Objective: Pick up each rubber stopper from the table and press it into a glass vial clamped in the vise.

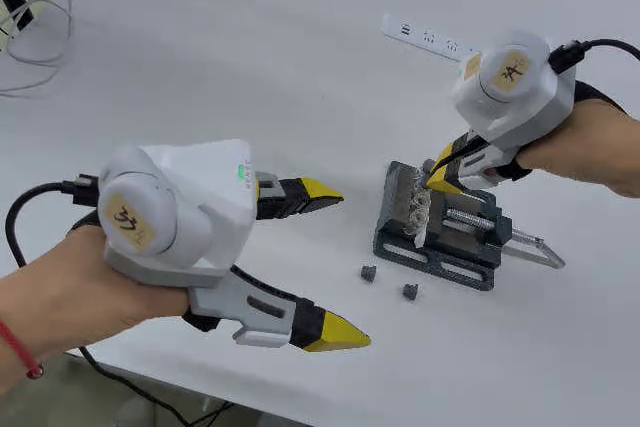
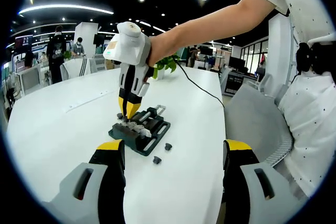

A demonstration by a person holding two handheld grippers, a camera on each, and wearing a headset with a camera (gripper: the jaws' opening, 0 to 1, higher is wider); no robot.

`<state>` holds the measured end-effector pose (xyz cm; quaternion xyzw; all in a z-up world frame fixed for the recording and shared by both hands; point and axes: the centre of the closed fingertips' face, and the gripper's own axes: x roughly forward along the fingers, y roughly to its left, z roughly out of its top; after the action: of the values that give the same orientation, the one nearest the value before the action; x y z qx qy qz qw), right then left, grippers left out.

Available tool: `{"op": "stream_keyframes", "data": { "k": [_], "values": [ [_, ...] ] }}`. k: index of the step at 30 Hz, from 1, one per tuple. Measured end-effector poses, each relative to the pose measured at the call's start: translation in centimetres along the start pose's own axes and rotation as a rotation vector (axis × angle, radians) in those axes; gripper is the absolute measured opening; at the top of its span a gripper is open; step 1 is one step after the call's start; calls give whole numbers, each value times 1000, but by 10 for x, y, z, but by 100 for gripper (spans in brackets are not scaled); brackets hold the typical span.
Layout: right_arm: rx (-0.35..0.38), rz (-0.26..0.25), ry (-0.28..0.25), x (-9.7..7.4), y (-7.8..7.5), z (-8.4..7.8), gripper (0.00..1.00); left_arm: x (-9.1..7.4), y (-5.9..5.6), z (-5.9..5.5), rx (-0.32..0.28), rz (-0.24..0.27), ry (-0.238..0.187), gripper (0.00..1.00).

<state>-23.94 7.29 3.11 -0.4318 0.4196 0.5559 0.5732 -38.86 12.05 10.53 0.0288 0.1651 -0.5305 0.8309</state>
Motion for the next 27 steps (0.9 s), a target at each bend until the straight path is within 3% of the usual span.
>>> {"op": "stream_keyframes", "data": {
  "k": [10,27],
  "values": [
    [47,-38,-83,-17,3,0,7,-1,3,0,4,1,11,75],
    [212,-107,-343,-65,21,-2,20,0,3,-6,26,-10,57,67]
  ]
}}
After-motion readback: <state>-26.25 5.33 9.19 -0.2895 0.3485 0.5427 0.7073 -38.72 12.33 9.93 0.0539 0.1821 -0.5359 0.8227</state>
